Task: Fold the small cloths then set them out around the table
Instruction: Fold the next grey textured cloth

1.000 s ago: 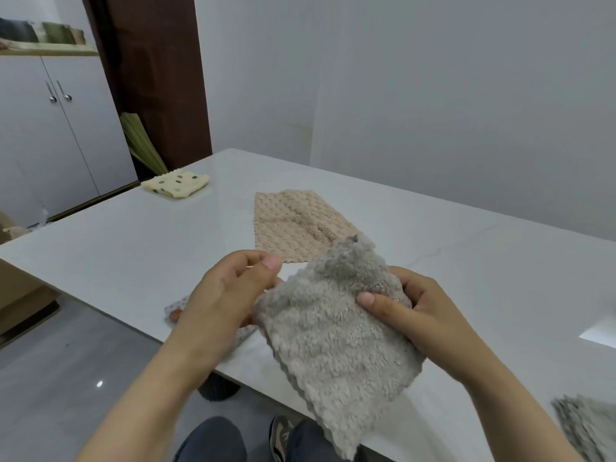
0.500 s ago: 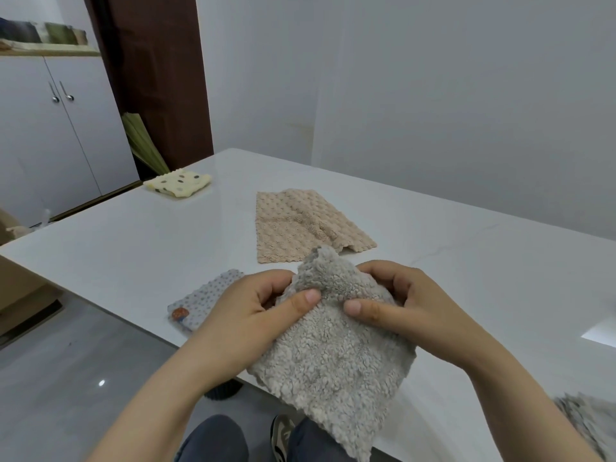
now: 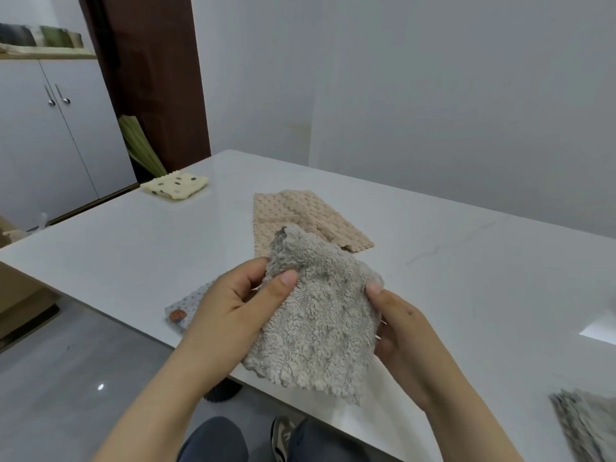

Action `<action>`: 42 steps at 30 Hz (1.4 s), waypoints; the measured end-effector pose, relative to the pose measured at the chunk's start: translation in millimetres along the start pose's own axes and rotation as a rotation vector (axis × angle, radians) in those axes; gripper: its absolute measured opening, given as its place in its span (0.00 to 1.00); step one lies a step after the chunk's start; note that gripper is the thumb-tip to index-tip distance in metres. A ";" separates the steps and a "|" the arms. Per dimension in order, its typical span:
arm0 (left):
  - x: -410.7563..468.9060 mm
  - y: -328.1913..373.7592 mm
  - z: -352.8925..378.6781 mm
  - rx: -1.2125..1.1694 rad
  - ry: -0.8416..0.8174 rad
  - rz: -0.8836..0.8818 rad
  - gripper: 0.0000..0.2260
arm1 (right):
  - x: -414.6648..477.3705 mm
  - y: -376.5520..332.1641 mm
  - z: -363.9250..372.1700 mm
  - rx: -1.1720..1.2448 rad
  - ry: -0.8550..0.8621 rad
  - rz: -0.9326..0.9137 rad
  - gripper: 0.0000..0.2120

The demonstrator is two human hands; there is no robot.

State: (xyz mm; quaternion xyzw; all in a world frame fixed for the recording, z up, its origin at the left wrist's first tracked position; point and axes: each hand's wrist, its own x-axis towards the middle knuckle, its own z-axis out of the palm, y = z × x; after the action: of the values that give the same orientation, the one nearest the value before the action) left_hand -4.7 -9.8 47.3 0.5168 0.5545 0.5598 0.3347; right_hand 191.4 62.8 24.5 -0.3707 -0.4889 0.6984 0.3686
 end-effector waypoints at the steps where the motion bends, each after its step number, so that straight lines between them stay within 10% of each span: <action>1: -0.4 0.4 -0.3 -0.009 -0.003 -0.004 0.39 | 1.0 -1.6 2.3 0.044 -0.019 0.002 0.24; 16: -4.6 0.8 7.5 -0.034 0.119 0.069 0.09 | 0.8 -7.8 11.7 -0.070 0.204 -0.386 0.10; 24: -3.9 -1.5 3.1 0.025 0.188 0.088 0.24 | -2.0 -7.9 11.5 -0.251 -0.041 -0.404 0.20; 42: 31.5 -14.5 -11.4 0.011 0.291 -0.048 0.11 | 40.7 -31.8 5.4 -0.353 0.057 -0.340 0.17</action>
State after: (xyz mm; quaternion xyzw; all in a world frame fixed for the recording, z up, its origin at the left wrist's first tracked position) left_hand -26.0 19.3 41.5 0.4186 0.6125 0.6176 0.2611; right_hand 173.1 104.3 49.8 -0.3613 -0.6482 0.5194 0.4237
